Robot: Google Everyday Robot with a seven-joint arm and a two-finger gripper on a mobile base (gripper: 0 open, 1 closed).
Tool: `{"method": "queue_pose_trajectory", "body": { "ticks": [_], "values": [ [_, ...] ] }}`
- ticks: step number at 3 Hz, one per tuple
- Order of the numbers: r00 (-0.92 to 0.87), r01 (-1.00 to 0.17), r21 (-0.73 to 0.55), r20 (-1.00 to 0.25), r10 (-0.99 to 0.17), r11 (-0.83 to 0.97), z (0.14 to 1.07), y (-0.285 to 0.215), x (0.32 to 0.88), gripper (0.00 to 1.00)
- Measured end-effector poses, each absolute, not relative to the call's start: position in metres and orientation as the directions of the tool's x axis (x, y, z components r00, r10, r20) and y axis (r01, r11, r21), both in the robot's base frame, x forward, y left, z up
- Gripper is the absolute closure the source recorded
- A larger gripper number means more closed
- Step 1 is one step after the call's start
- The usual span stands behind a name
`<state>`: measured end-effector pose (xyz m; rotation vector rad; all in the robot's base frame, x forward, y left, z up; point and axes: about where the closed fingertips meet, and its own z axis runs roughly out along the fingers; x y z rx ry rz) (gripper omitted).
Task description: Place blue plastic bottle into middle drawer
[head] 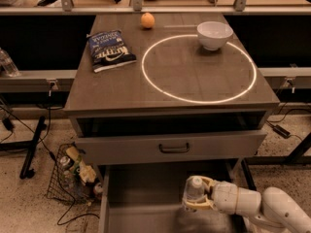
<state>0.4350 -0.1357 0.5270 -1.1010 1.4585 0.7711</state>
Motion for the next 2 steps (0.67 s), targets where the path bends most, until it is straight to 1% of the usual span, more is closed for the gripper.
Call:
{"method": "queue_pose_trajectory", "body": {
  "ticks": [1, 2],
  "values": [
    [0.047, -0.934, -0.123, -0.974, -0.224, 0.337, 0.498, -0.126, 0.447, 1.0],
    [0.053, -0.936, -0.132, -0.969, -0.242, 0.325, 0.475, -0.119, 0.456, 0.82]
  ]
}}
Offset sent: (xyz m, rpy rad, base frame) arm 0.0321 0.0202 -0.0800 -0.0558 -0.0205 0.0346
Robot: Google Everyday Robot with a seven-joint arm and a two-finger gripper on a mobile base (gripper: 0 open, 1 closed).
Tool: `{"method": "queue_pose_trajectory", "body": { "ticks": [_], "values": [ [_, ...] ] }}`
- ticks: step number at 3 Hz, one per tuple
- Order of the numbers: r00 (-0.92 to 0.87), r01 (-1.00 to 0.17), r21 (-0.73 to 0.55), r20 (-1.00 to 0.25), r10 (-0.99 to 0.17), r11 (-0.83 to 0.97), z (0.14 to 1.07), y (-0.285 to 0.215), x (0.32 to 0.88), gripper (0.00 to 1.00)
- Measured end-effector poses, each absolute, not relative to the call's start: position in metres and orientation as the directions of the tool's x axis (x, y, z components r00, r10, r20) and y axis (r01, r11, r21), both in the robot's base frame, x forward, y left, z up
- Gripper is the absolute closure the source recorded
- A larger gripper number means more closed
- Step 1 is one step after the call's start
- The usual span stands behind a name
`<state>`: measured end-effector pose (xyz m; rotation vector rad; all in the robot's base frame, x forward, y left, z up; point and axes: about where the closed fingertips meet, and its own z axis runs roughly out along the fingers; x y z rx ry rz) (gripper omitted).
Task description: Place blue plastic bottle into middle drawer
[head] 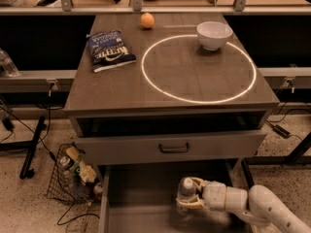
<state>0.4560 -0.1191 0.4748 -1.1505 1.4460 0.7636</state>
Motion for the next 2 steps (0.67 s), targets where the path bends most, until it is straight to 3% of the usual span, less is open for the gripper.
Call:
{"method": "queue_pose_trajectory", "body": {
  "ticks": [2],
  "values": [
    [0.055, -0.935, -0.147, -0.959, -0.277, 0.323, 0.4542, -0.1206, 0.4575, 0.35]
  ]
}}
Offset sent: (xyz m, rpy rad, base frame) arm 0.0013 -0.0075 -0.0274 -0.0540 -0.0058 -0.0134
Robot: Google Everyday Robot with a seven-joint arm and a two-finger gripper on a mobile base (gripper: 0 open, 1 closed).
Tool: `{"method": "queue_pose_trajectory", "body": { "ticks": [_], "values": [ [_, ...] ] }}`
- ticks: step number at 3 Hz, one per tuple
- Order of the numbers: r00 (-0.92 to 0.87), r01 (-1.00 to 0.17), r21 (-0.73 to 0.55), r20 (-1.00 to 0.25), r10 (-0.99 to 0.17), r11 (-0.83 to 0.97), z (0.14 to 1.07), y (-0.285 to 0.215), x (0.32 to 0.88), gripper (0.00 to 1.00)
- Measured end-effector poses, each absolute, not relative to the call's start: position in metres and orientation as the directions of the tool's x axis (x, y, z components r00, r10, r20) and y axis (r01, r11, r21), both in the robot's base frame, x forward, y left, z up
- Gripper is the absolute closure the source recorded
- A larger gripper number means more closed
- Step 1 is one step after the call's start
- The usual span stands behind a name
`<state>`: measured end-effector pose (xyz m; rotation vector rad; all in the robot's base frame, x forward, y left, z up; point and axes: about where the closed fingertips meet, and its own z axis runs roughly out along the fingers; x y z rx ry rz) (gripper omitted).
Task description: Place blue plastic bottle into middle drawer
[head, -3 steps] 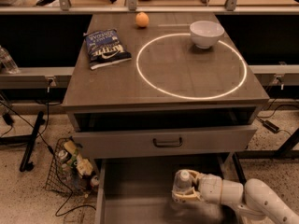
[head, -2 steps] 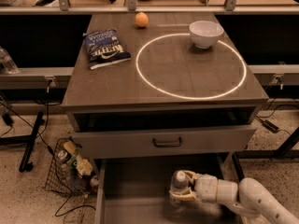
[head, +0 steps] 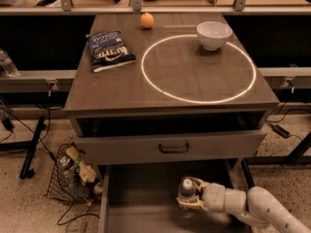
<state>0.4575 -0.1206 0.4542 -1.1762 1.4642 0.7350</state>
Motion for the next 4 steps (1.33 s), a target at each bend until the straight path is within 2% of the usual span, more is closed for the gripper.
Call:
{"method": "queue_pose_trajectory", "body": {
  "ticks": [1, 2, 3, 4],
  "values": [
    [0.046, -0.934, -0.142, -0.958, -0.283, 0.329, 0.451, -0.122, 0.456, 0.13],
    [0.031, -0.931, -0.133, -0.956, -0.292, 0.339, 0.451, -0.129, 0.452, 0.0],
    [-0.025, -0.911, -0.106, -0.951, -0.308, 0.4, 0.469, -0.162, 0.453, 0.0],
    [-0.117, -0.838, -0.106, -0.923, -0.367, 0.535, 0.516, -0.241, 0.444, 0.03]
  ]
}}
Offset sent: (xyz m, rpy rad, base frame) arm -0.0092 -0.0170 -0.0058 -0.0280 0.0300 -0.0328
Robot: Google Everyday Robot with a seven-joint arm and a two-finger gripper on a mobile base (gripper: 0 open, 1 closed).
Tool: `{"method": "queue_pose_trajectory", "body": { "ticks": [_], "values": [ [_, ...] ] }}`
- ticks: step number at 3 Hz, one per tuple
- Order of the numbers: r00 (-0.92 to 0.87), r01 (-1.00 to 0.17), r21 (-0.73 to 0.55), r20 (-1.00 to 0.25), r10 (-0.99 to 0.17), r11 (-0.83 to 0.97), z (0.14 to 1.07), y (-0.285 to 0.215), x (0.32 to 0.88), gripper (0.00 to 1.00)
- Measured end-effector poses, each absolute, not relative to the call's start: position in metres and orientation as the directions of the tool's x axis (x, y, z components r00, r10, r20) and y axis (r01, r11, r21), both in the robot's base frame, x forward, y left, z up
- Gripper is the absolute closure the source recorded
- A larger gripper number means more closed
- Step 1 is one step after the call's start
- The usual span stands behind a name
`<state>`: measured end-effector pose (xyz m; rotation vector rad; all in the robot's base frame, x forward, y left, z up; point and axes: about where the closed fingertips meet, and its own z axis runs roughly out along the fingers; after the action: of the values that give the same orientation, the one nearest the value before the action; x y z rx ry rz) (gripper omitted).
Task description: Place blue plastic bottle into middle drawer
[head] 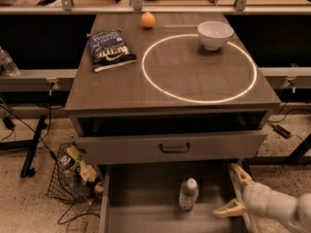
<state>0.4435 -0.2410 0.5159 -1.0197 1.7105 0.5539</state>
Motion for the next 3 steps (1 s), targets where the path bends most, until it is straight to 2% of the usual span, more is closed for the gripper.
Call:
{"method": "queue_pose_trajectory", "body": {
  "ticks": [1, 2, 3],
  "values": [
    [-0.183, -0.775, -0.137, -0.886, -0.426, 0.617, 0.55, -0.3, 0.428, 0.25],
    [-0.18, -0.709, -0.221, -0.862, -0.475, 0.67, 0.606, -0.342, 0.411, 0.49],
    [-0.18, -0.701, -0.233, -0.857, -0.483, 0.674, 0.613, -0.347, 0.408, 0.53]
  ]
}}
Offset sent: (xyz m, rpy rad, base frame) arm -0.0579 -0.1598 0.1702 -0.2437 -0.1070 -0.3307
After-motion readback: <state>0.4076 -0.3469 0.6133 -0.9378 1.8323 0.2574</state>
